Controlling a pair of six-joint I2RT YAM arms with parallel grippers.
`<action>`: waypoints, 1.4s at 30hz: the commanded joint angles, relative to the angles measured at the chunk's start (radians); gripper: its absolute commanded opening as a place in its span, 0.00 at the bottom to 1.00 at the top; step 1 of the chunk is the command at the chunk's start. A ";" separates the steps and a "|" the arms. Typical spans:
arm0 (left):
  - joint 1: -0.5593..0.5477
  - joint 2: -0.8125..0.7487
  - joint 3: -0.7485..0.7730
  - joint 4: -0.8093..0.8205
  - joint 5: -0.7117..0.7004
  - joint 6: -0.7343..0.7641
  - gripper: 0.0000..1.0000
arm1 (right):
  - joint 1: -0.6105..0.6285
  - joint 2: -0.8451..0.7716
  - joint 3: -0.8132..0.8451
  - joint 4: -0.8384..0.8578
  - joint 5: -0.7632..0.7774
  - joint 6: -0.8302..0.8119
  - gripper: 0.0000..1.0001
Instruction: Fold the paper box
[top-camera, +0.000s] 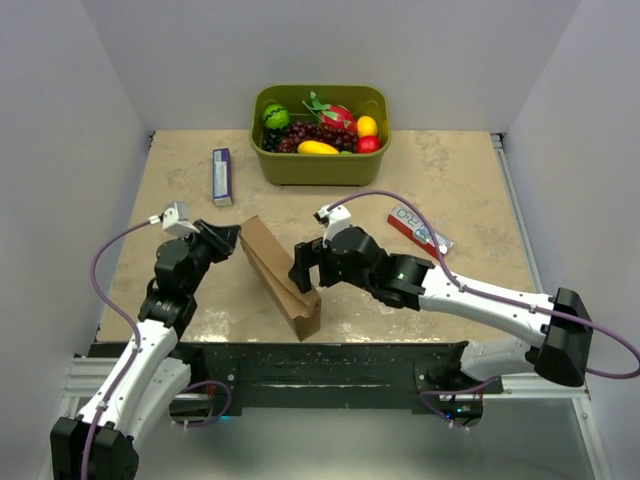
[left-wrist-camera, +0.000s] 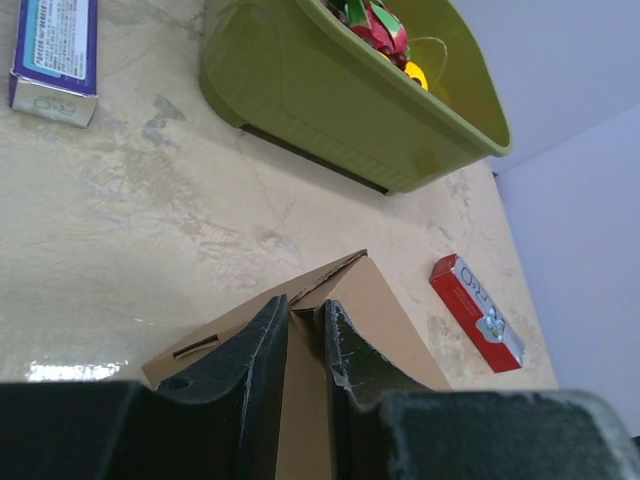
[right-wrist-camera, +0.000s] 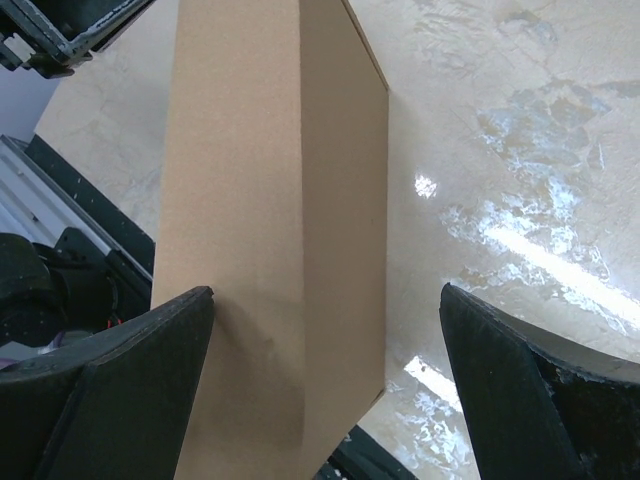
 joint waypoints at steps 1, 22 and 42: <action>-0.001 0.057 -0.122 -0.254 0.120 -0.051 0.23 | 0.002 -0.053 -0.028 0.024 0.015 0.002 0.99; -0.001 0.129 -0.197 -0.021 0.174 -0.035 0.18 | 0.000 0.028 -0.065 0.227 -0.207 0.063 0.96; 0.000 0.200 0.174 -0.100 0.102 0.192 0.68 | 0.011 0.076 0.030 0.162 -0.134 0.068 0.99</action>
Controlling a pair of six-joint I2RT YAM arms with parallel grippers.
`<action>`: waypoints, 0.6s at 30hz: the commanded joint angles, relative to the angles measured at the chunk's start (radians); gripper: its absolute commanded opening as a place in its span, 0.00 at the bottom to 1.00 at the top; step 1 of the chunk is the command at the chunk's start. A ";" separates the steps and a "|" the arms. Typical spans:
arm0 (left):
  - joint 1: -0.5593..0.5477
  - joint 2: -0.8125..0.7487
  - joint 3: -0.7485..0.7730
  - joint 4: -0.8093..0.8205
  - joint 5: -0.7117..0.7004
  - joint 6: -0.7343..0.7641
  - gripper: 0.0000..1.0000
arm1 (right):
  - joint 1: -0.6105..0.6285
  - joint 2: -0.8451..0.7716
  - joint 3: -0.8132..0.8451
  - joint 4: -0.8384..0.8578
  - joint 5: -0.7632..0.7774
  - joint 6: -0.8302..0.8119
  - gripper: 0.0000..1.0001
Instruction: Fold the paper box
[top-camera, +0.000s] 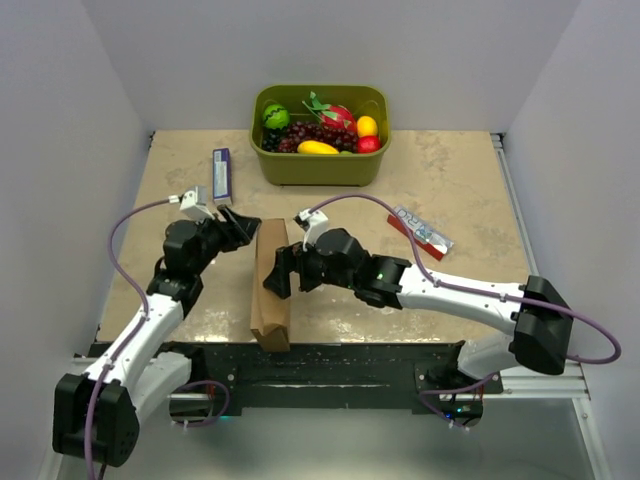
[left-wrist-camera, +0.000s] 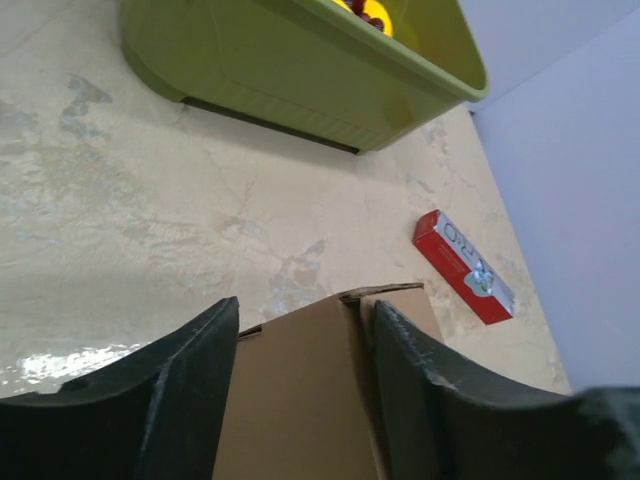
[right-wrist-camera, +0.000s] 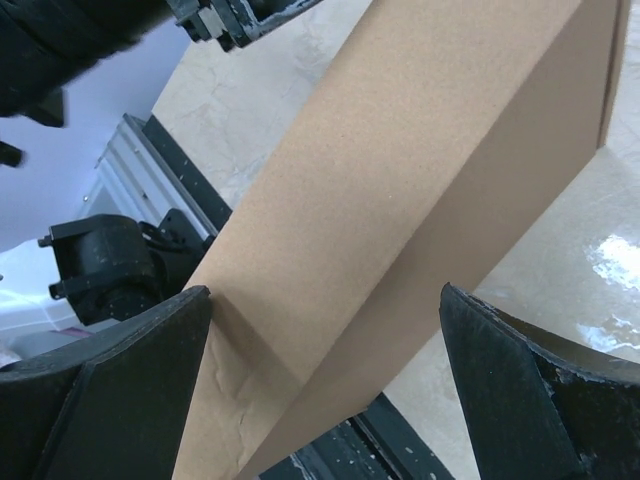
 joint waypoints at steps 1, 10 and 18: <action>0.001 -0.019 0.155 -0.380 -0.068 0.159 0.75 | -0.006 -0.047 0.044 -0.056 0.067 -0.016 0.99; 0.001 -0.111 0.157 -0.564 0.101 0.110 0.85 | -0.086 -0.164 -0.028 -0.061 0.080 -0.025 0.99; -0.001 -0.145 0.050 -0.510 0.257 0.110 0.69 | -0.150 -0.218 -0.068 -0.067 0.088 -0.045 0.99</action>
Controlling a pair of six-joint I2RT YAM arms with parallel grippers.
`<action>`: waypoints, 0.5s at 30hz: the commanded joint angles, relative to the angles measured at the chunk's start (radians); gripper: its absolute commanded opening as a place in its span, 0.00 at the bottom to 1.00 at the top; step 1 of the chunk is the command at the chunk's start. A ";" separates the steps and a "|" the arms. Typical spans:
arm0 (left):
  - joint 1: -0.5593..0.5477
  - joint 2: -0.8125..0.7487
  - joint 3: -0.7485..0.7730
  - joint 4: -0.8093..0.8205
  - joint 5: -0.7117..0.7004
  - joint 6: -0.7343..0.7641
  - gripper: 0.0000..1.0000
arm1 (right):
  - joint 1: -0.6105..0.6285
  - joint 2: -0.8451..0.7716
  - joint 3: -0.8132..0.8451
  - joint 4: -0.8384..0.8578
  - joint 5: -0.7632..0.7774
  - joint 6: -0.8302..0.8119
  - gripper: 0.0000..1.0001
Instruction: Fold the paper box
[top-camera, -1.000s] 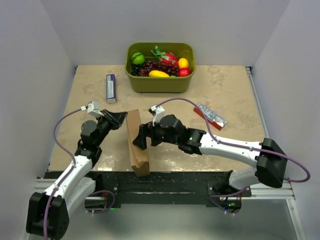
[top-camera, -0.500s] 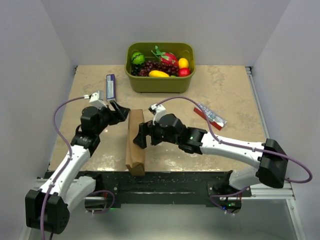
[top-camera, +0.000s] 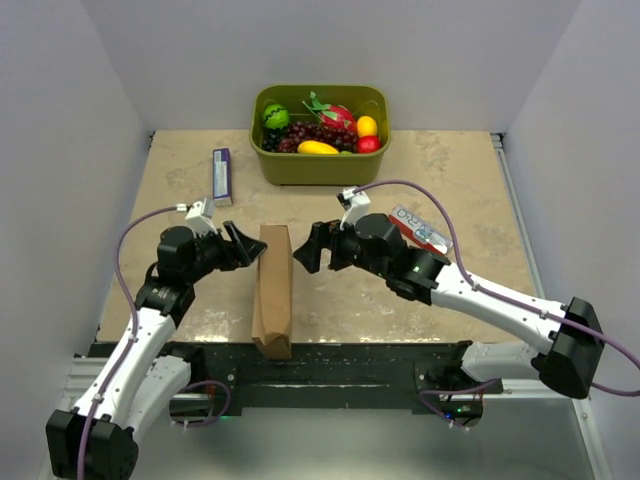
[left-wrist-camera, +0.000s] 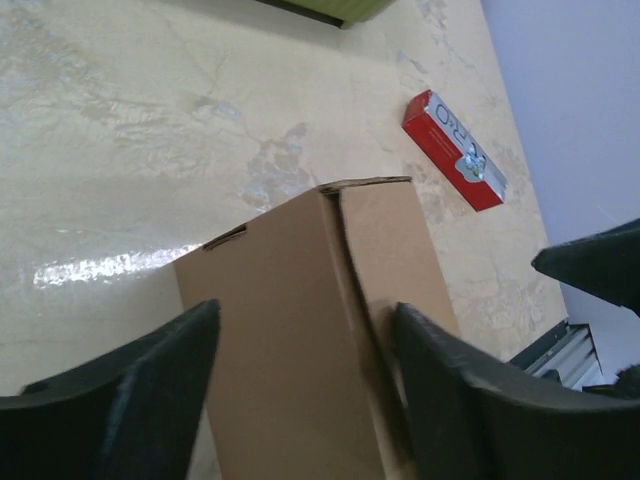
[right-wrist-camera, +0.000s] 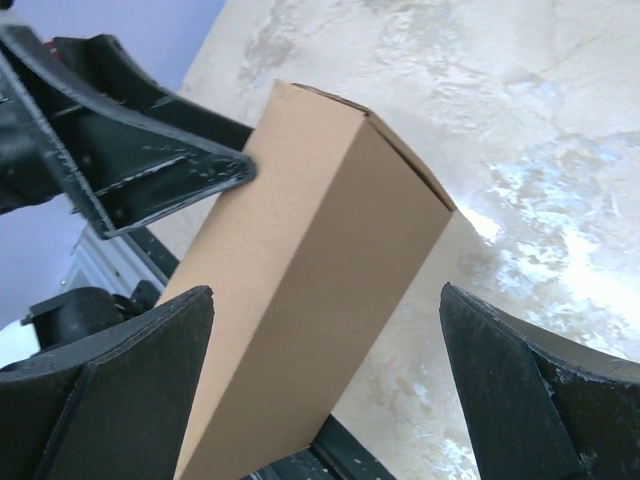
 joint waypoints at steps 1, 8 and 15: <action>-0.001 0.013 -0.064 -0.024 0.106 0.015 0.65 | -0.013 -0.038 -0.022 -0.004 0.025 -0.026 0.99; 0.000 0.096 -0.201 0.198 0.100 0.000 0.33 | -0.019 -0.052 -0.054 0.005 0.047 -0.024 0.99; 0.042 0.176 -0.229 0.284 -0.010 0.010 0.18 | -0.019 -0.054 -0.065 0.015 0.050 -0.024 0.99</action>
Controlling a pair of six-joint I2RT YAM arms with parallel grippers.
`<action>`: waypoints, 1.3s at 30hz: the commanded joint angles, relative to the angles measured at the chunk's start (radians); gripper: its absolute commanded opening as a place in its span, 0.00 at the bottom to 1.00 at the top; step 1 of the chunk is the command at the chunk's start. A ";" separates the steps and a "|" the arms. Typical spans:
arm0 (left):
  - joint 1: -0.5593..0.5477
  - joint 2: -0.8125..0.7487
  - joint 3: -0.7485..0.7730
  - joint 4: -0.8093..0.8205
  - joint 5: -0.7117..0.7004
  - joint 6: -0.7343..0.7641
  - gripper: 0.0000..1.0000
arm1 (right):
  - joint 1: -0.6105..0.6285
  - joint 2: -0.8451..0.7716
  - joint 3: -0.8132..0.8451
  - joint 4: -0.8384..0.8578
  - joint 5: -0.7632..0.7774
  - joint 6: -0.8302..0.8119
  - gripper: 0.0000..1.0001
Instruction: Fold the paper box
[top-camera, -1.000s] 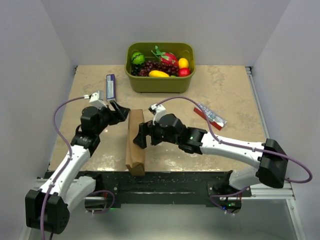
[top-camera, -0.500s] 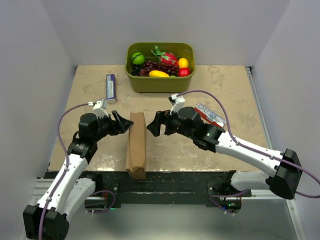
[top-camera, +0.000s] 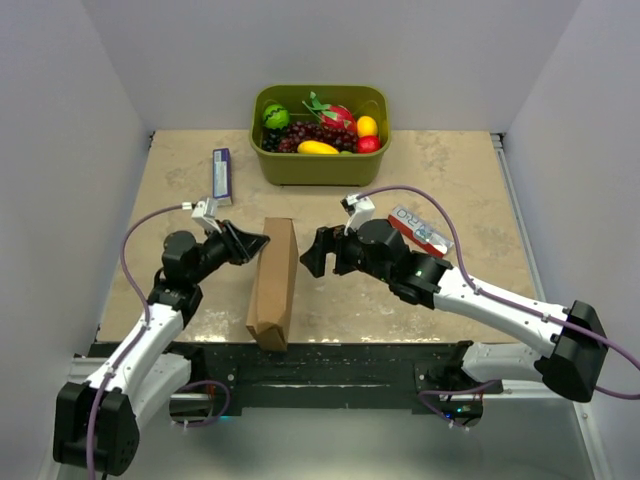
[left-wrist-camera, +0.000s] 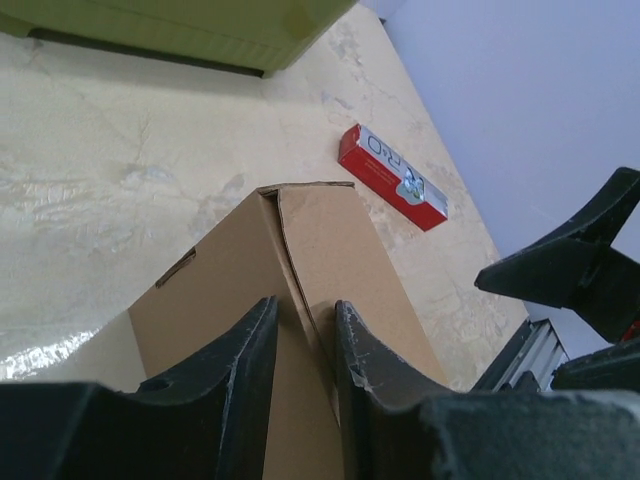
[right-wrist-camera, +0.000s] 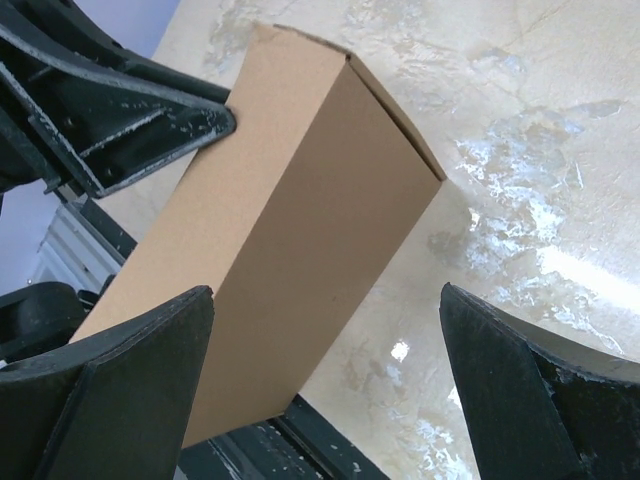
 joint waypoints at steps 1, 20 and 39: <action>0.041 0.091 -0.080 -0.142 -0.135 0.059 0.18 | -0.004 -0.020 -0.003 0.027 0.025 -0.019 0.99; 0.241 0.177 0.116 -0.238 -0.261 0.149 0.70 | -0.029 -0.027 0.010 0.017 0.050 -0.091 0.99; 0.233 -0.027 0.366 -0.239 -0.296 0.430 1.00 | -0.567 -0.139 -0.051 0.094 0.057 -0.261 0.99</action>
